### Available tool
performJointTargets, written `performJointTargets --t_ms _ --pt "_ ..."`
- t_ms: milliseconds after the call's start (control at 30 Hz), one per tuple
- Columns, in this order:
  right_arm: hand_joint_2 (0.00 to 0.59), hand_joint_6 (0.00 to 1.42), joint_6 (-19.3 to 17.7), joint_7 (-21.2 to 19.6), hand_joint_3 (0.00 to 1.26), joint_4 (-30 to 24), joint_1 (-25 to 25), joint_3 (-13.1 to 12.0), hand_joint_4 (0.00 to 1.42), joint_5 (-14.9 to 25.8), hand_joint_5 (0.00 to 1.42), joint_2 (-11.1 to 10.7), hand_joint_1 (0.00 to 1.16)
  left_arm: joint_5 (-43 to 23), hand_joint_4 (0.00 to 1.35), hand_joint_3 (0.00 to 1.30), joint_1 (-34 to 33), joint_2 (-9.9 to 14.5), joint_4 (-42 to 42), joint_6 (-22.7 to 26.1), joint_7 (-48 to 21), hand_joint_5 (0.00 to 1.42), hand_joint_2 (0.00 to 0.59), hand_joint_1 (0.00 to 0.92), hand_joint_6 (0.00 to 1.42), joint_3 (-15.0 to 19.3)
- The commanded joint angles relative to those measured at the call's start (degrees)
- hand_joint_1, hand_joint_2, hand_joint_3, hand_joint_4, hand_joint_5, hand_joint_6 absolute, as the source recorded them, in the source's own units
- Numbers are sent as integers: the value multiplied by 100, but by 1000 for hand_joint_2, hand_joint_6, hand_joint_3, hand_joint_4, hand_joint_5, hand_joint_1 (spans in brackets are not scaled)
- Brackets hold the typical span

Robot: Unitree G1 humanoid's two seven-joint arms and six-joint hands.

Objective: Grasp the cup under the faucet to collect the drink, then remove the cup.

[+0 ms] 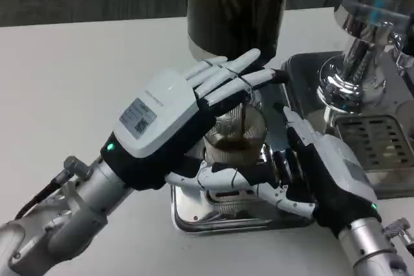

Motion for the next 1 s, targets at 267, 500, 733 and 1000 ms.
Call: performJointTargets --t_ms 267,500,733,1000 --pt "219 0 -160 39 0 259 -199 30 0 74 0 131 509 126 69 219 184 123 106 -17 -295 281 178 0 219 -160" --pt "221 0 -227 23 0 480 -364 78 0 101 0 220 510 96 69 215 201 135 67 20 -299 281 178 0 219 -155" --pt "223 0 -268 -3 0 578 -429 72 0 108 0 229 507 66 10 141 406 79 -187 277 -13 210 187 0 141 129" --pt "223 0 -371 -19 0 716 -480 73 0 154 0 268 506 -143 0 119 692 -109 -412 541 768 187 192 0 123 944"
